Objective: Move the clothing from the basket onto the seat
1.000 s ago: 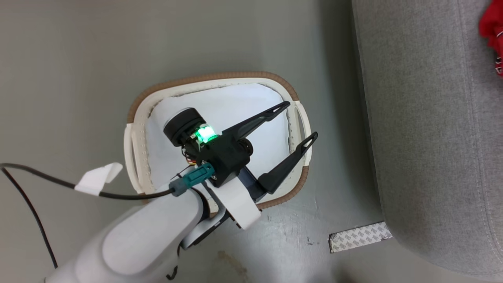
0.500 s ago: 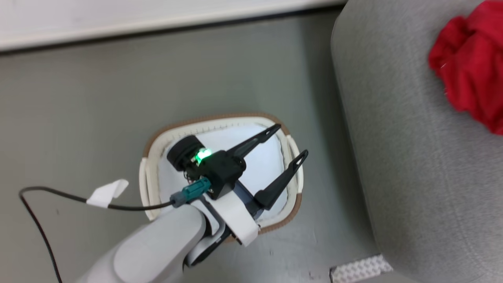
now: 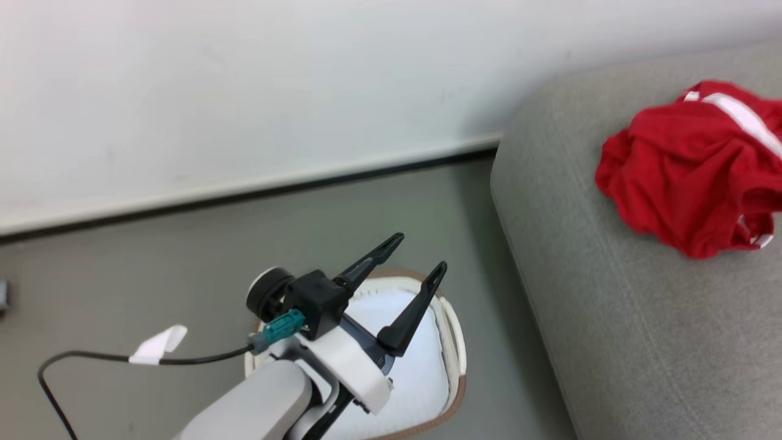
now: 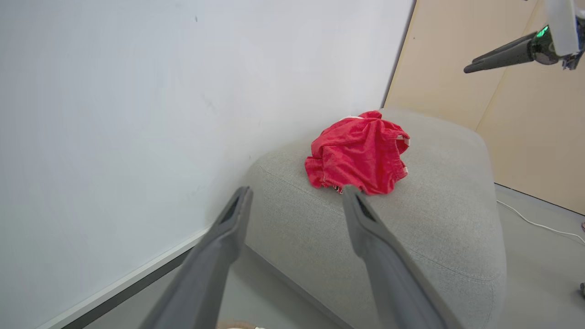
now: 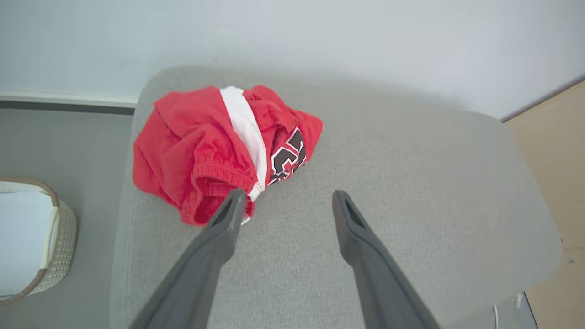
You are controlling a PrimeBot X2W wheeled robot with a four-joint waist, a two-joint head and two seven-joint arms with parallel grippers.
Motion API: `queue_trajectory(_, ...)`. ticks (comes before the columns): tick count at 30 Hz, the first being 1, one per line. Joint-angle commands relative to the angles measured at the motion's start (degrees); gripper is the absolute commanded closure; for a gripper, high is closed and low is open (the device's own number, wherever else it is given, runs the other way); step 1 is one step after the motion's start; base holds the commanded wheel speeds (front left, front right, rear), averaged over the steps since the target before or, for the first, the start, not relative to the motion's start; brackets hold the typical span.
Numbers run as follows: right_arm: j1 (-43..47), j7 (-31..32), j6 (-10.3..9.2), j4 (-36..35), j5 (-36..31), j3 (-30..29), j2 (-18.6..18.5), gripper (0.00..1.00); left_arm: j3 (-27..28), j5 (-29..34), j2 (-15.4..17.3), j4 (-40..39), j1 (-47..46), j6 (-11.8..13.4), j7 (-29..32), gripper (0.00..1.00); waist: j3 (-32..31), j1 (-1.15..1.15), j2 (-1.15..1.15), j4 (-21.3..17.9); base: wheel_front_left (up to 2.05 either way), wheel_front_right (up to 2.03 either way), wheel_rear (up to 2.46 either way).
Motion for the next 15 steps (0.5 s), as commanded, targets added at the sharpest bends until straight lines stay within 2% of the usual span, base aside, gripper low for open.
queue_trajectory(1,0.9,-1.07,-0.14,-0.91,-0.41,-0.46,-0.59,0.0,0.55,-0.41,0.28,-0.08,1.33,0.45,-0.29,0.0,-3.68,0.02,0.0,0.99,0.0,0.0,0.0)
queue_trajectory(6,2.43,-6.73,-0.14,-4.68,-2.13,-3.91,2.26,0.0,4.29,-1.58,1.05,-0.4,4.24,2.39,-0.38,0.0,-7.64,0.02,0.0,3.11,0.0,0.0,0.0)
queue_trajectory(13,8.81,-14.71,-0.14,-9.35,-7.06,-10.34,11.01,0.0,12.29,-2.5,3.24,-1.68,9.15,5.51,-0.42,0.0,-11.07,0.02,0.0,7.13,0.0,0.0,0.0)
queue_trajectory(15,11.68,-16.65,-0.14,-11.89,-8.55,-12.34,14.14,0.0,15.16,-3.02,3.71,-1.64,11.16,7.06,-0.42,0.0,-11.67,0.02,0.0,8.18,0.0,0.0,0.0)
